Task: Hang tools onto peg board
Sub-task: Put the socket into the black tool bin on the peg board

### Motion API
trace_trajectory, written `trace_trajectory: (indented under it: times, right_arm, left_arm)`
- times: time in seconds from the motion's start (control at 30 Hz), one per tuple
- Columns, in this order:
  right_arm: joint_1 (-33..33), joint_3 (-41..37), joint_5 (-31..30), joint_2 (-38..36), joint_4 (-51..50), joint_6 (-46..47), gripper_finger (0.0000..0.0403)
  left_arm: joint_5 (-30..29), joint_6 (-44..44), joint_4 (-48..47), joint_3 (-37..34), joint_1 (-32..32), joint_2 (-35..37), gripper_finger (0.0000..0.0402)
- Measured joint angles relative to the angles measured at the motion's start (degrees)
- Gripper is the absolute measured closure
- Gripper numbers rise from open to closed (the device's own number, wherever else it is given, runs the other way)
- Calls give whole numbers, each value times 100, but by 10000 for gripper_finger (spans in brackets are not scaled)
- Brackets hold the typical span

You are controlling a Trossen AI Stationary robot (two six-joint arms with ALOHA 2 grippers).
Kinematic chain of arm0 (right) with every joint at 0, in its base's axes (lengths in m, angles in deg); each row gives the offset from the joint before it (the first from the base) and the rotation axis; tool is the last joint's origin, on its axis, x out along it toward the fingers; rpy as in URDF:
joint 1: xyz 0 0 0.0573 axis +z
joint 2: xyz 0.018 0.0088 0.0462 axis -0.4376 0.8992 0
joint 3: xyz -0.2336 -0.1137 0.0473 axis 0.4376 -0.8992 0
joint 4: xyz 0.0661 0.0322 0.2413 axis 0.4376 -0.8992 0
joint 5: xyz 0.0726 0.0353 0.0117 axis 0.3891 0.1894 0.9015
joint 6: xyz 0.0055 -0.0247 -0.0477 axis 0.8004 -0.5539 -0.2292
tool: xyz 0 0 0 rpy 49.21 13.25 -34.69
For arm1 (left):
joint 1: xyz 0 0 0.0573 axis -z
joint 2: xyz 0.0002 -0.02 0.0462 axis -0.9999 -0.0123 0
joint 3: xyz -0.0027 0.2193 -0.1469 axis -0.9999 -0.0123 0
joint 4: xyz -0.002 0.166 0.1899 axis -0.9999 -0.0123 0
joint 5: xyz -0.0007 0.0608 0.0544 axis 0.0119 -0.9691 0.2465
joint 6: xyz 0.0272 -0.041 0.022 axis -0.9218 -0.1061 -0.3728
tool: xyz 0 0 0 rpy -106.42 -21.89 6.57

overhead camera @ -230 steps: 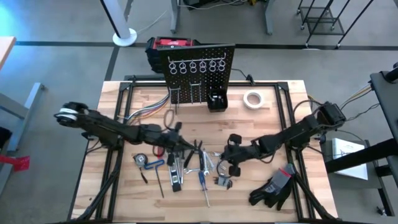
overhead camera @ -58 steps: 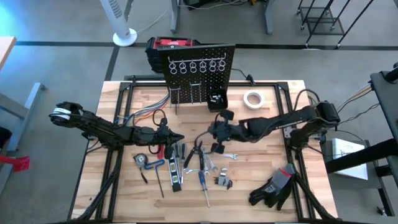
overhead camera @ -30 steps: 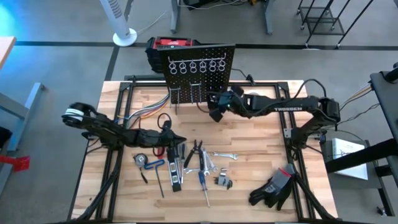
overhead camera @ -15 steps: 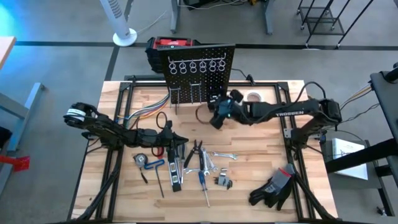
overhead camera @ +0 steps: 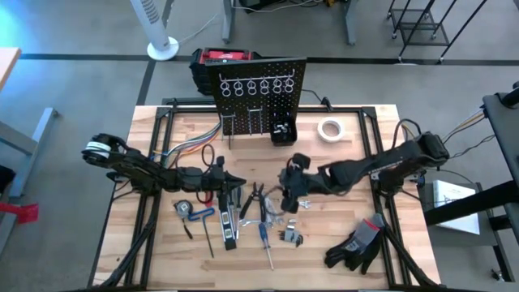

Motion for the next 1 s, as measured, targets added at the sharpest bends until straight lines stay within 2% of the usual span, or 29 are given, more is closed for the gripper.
trace_trajectory:
  times: [0.43, 0.8, 1.0]
  right_arm:
    - [691, -387, 29, 9, -472, 816, 243]
    - [954, -786, 343, 11, -453, 1536, 254]
    - [1060, -933, 630, 11, -387, 1847, 243]
  left_arm:
    - [49, -128, 21, 0, 0, 455, 401]
    - [63, -299, 7, 0, 0, 534, 401]
    - [63, -299, 5, 0, 0, 534, 401]
